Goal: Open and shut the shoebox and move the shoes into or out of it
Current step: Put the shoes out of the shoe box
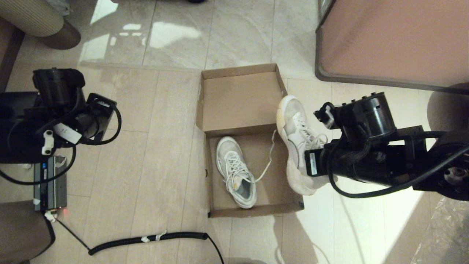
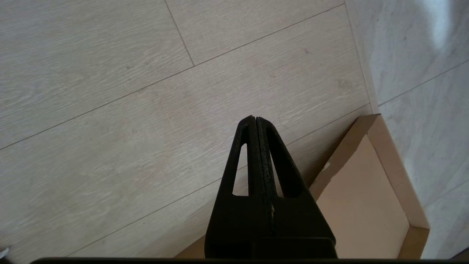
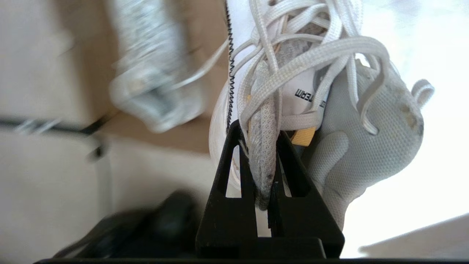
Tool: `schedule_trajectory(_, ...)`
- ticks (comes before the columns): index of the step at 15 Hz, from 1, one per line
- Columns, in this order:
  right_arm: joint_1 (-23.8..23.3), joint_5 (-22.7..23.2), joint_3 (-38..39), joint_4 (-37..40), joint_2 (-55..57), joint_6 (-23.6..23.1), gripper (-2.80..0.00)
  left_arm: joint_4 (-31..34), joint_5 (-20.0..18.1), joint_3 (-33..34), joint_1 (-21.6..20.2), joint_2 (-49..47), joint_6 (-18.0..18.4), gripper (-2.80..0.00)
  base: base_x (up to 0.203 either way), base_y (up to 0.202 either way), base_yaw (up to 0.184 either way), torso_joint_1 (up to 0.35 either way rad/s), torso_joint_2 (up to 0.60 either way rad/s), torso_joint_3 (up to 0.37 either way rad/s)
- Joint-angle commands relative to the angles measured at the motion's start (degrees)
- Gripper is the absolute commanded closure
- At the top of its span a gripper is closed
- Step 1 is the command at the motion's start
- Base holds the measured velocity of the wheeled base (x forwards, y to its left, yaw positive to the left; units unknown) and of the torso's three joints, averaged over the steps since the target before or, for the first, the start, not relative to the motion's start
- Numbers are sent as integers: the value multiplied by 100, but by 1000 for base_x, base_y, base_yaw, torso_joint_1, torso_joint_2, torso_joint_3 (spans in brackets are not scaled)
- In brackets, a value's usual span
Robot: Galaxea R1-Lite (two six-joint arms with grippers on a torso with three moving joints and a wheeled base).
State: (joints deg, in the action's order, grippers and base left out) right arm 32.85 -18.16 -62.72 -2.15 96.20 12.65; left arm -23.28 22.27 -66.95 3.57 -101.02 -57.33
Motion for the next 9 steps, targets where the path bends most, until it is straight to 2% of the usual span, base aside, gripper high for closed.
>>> schedule_trajectory(1, -680, -19, -40, -27, -167, -405, 0, -18, 14, 50, -6, 36, -32, 0, 0, 0, 0, 0, 0, 0)
schedule_trajectory(5, -1782, -19, -413, -39, 198, -1136, 0, -18, 14, 63, -2, 37, -32, 0, 0, 0, 0, 0, 0, 0)
schedule_trajectory(9, -2753, 52, -690, -316, 1143, -1141, 0, -9, 14, 252, -6, 144, -24, 0, 0, 0, 0, 0, 0, 0)
